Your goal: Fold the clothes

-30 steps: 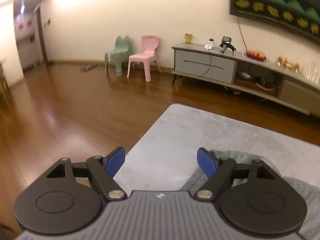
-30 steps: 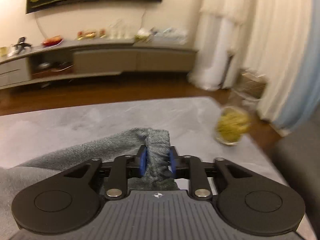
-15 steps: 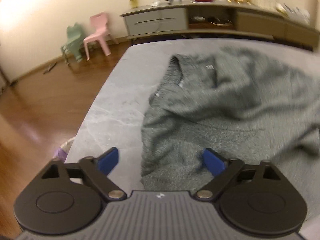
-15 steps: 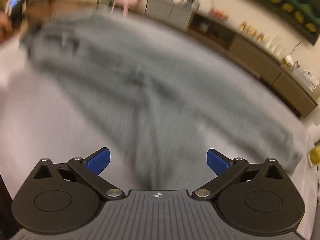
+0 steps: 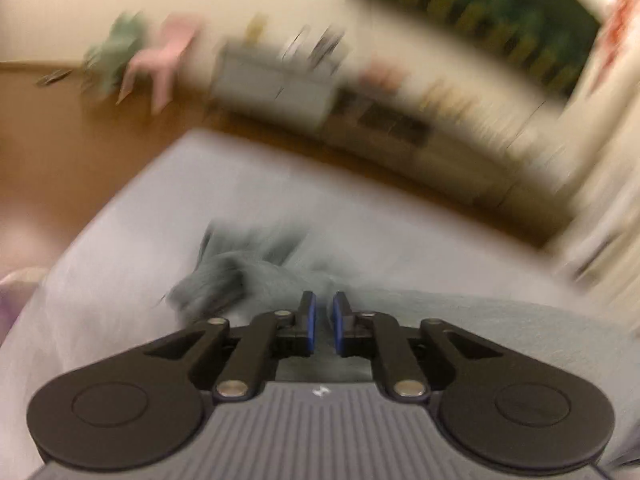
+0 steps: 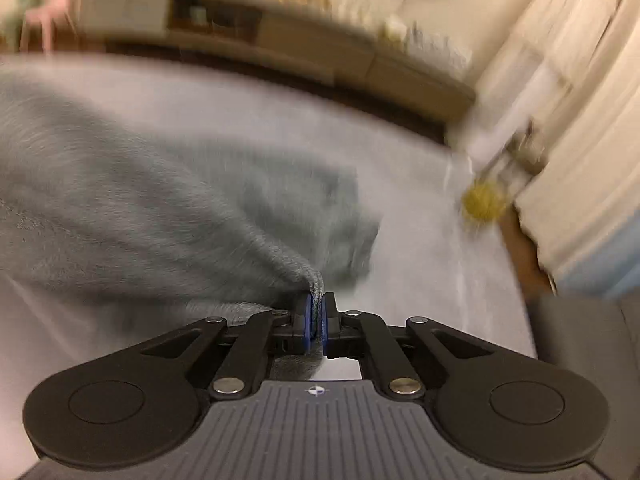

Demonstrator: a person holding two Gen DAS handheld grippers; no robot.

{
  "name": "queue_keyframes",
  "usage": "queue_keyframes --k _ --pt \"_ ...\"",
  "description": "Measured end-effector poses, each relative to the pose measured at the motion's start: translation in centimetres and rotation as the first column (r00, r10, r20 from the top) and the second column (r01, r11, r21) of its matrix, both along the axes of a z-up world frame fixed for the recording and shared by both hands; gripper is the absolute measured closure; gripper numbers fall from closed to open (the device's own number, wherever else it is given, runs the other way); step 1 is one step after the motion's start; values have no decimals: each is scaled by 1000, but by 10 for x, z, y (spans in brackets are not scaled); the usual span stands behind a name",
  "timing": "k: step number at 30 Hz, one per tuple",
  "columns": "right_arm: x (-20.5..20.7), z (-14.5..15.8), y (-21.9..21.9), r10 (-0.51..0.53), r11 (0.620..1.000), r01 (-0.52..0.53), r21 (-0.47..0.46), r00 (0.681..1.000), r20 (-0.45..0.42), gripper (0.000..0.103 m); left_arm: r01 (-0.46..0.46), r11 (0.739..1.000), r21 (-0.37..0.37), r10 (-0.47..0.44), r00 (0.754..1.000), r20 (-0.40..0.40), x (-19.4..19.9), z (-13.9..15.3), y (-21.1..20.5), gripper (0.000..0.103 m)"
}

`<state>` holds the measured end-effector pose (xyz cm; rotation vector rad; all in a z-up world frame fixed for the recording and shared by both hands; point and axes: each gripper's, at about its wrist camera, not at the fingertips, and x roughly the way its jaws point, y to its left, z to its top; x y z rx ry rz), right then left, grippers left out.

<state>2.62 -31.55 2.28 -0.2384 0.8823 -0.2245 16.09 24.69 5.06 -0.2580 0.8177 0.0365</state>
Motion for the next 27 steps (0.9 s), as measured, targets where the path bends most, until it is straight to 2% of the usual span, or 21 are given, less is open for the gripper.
queue_keyframes --k 1,2,3,4,6,7,8,10,13,15,17,19,20,21,22,23,24,26,27 --pt "-3 -5 4 -12 999 11 39 999 40 89 -24 1000 -17 24 1000 9 -3 1 8 81" --pt "-7 -10 4 -29 995 21 98 997 77 70 -48 998 -34 49 999 17 -5 1 16 75" --pt "-12 -16 3 -44 987 30 156 995 86 62 -72 996 -52 74 997 25 -8 2 24 59" --pt "-14 -18 5 -32 987 18 161 996 81 61 -101 993 -67 103 994 37 -13 4 34 43" --pt "-16 -18 10 11 991 -21 129 997 80 56 -146 986 -76 150 987 49 -31 9 54 36" --pt "-15 -17 12 21 992 -32 123 996 91 45 -137 989 -61 140 989 38 -41 8 57 35" --pt "-13 -18 12 25 991 -36 130 996 91 44 -115 993 -37 116 993 24 -50 5 56 33" --pt "-11 -21 11 39 989 -48 138 997 69 44 -59 998 19 59 998 -1 -61 -2 48 16" --pt "-9 -18 14 80 990 -88 107 994 77 27 74 996 58 -71 996 -56 -64 -20 21 14" --pt "-7 -19 16 98 989 -106 105 993 72 24 171 983 69 -164 982 -95 -66 -31 -2 14" --pt "-9 -17 11 92 989 -100 110 993 81 22 215 968 126 -203 974 -105 -63 -37 -25 19" --pt "-12 -14 6 80 989 -90 117 992 93 20 210 964 166 -197 976 -90 -61 -37 -37 76" --pt "-14 -13 3 74 989 -85 121 992 99 20 195 967 163 -186 980 -70 -61 -33 -36 81" --pt "-15 -12 0 68 989 -81 125 992 105 20 171 975 139 -168 985 -30 -63 -25 -31 98" --pt "-19 -7 -9 47 989 -63 130 991 123 20 126 991 51 -129 990 60 -72 -5 -14 99" --pt "-28 0 -22 7 987 -31 155 988 157 20 78 993 -89 -61 982 179 -87 21 12 99" --pt "-38 7 -37 -41 982 4 190 980 194 19 45 983 -180 1 968 252 -101 38 33 99" --pt "-58 18 -61 -119 963 51 266 962 246 15 -6 971 -237 82 947 312 -124 50 65 98" --pt "-65 20 -69 -135 950 53 308 958 252 15 -17 969 -245 96 944 315 -129 51 71 98"
